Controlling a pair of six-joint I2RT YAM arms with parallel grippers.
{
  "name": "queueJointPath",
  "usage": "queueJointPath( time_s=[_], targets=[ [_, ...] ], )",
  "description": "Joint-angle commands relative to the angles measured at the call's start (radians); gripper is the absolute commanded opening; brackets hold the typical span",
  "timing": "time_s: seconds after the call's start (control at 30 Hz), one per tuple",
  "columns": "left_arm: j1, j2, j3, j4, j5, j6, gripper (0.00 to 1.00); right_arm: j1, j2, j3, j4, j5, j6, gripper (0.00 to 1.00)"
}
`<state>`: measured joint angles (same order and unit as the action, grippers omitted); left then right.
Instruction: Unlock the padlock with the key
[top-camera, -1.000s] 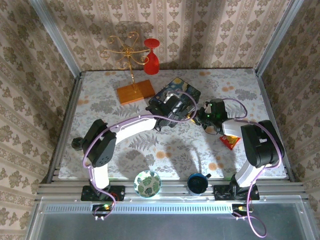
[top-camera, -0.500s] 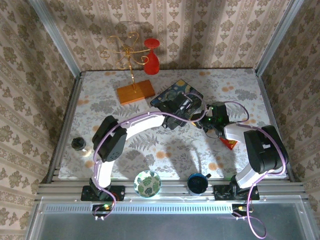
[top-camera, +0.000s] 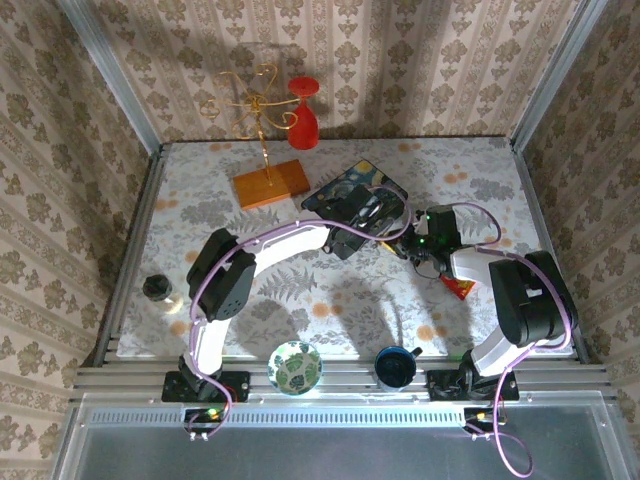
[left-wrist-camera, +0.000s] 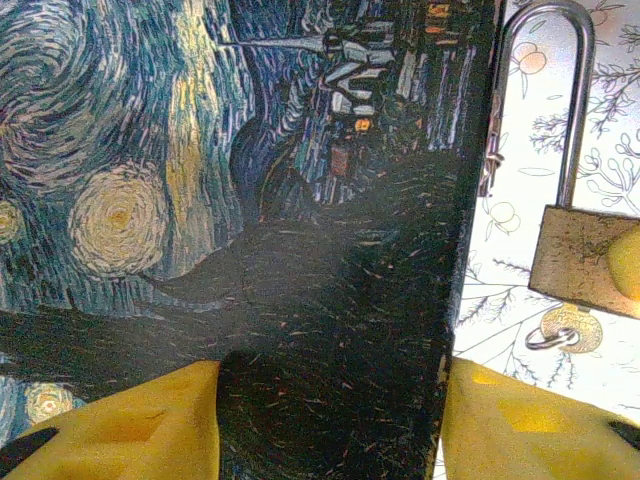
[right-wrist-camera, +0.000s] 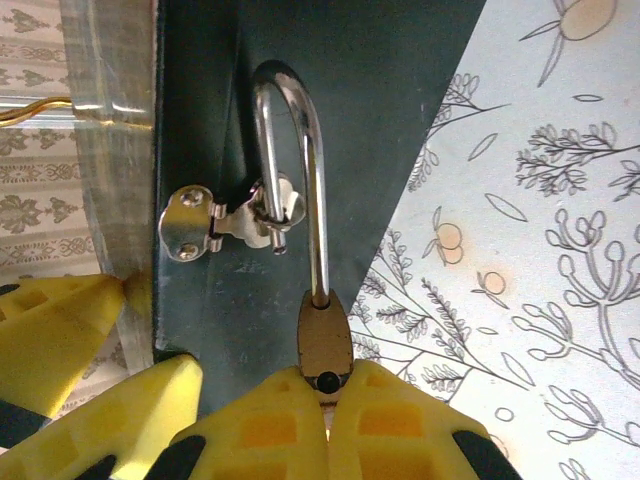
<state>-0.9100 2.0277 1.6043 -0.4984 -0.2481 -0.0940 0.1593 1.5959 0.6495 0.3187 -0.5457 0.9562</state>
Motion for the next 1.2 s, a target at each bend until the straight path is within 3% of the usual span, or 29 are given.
queueJointPath(
  time_s=[0.0, 0.07, 0.3, 0.47, 0.77, 0.97, 1.17],
  targets=[
    [0.029, 0.014, -0.024, -0.128, 0.024, -0.059, 0.52, -0.034, -0.013, -0.027, -0.012, 0.003, -0.008, 0.00],
    [0.029, 0.012, -0.030, -0.129, 0.020, -0.065, 0.46, -0.044, -0.004, -0.028, 0.021, -0.015, 0.009, 0.00],
    [0.028, 0.014, -0.044, -0.138, 0.033, -0.085, 0.46, -0.076, 0.037, -0.037, 0.169, -0.071, 0.085, 0.00],
    [0.024, 0.011, -0.037, -0.137, 0.043, -0.090, 0.47, -0.076, 0.047, -0.034, 0.165, -0.072, 0.086, 0.00],
    [0.018, -0.008, -0.032, -0.163, 0.021, -0.095, 0.50, -0.076, -0.048, -0.021, -0.022, -0.089, -0.054, 0.00],
    [0.020, -0.042, -0.075, -0.163, -0.002, -0.112, 0.51, -0.076, -0.147, 0.009, -0.253, -0.148, -0.261, 0.00],
    [0.012, -0.081, -0.080, -0.175, 0.007, -0.121, 0.59, -0.076, -0.282, 0.015, -0.412, -0.197, -0.423, 0.00]
  ],
)
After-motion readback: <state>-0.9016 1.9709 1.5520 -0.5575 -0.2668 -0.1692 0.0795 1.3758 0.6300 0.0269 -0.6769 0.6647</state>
